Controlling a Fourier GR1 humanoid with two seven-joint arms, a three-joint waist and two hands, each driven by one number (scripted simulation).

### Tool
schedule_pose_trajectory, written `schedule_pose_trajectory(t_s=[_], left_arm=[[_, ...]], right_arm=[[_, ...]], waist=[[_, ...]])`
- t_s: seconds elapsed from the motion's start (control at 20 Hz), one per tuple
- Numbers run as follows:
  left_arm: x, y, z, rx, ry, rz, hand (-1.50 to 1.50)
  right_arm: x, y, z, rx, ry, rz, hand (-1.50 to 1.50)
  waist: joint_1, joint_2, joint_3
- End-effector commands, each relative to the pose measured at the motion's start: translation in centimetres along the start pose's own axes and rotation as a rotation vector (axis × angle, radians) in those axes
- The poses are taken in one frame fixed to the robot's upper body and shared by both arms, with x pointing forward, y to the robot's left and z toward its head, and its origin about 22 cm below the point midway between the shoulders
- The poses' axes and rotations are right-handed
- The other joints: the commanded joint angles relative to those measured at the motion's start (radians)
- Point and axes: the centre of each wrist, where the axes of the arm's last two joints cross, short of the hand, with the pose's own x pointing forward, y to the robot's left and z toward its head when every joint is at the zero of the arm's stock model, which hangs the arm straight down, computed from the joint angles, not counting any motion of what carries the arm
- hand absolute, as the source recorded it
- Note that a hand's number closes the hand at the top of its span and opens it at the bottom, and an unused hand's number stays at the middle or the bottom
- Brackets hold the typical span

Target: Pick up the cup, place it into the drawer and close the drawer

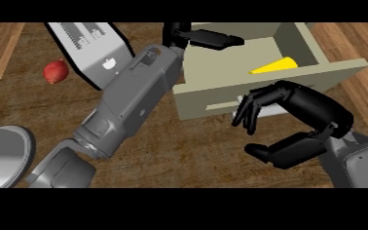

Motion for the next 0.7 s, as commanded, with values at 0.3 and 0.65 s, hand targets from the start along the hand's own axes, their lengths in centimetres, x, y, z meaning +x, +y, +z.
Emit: schedule_pose_trajectory(t_s=[0.3, 0.65], left_arm=[[-1.3, 1.1, 0.7, 0.053, -0.015, 0.072, -1.5], [-2.9, 3.5, 2.1, 0.058, -0.035, 0.137, -1.5]], right_arm=[[-3.7, 2.8, 0.6, -0.049, 0.307, 0.339, -1.5], [-11.1, 1.8, -1.7, 0.028, 0.477, 0.345, -1.5]], waist=[[0.125, -0.019, 0.001], [0.19, -0.019, 0.001]])
